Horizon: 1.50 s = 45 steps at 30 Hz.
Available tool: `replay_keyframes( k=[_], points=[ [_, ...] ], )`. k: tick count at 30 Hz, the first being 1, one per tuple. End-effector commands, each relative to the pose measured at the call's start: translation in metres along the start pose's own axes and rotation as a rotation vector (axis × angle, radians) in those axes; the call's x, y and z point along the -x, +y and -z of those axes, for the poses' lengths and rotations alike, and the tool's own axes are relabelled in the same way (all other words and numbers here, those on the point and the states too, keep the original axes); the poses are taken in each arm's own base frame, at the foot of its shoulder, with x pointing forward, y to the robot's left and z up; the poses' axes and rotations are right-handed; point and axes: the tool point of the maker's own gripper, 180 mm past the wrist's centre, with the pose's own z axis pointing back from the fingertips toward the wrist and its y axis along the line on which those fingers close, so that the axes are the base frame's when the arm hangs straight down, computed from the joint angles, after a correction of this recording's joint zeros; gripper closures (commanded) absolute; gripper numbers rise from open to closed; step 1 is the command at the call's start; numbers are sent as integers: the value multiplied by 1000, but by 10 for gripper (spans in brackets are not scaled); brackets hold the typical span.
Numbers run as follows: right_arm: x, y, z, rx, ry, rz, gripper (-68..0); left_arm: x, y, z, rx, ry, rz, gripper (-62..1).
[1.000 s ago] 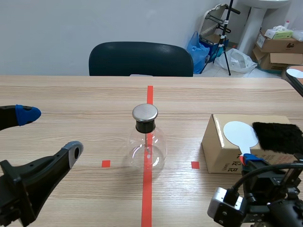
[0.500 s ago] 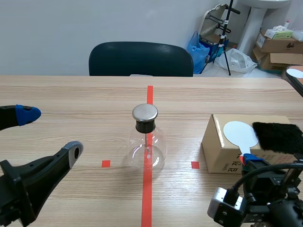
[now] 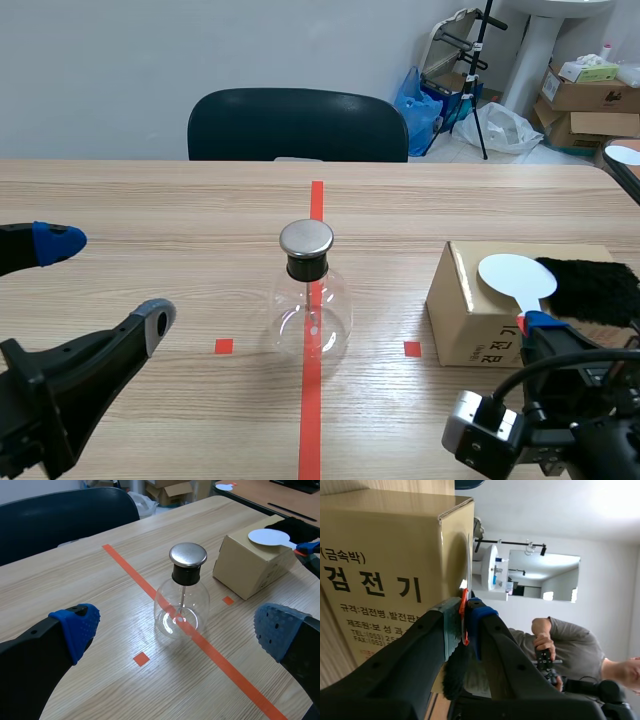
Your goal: Do the electroscope experiment
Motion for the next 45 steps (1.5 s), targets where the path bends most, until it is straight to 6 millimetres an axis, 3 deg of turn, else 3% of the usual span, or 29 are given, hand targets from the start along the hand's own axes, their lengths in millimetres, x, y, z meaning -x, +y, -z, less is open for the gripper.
replay_keyframes(
  k=[1,9,22,29,34,35,38,40,41,45],
  points=[
    [2,-22,12,78,-2,-22,-9,-10,-2,1,3,-38,-1,-623],
    [-10,-60,27,215,-27,-25,-9,-10,-2,1,2,-39,-1,-623],
    [-41,-84,44,314,-27,3,-9,-13,-2,2,7,-52,-8,-623],
    [-61,-91,46,338,-50,25,-9,2,3,23,67,73,74,-623],
    [-75,-89,43,334,-66,37,-9,-8,10,43,78,47,120,-623],
    [-78,-86,42,323,-72,35,-9,-7,12,46,79,54,126,-575],
    [-83,-80,41,306,-95,26,-9,6,18,55,80,115,139,-211],
    [-86,-77,40,296,-101,26,-9,17,26,60,73,152,141,-61],
    [-87,-76,40,293,-104,27,-9,23,31,62,66,166,139,-28],
    [-86,-68,41,249,-97,40,-9,52,37,68,129,191,126,-32]
  ],
)
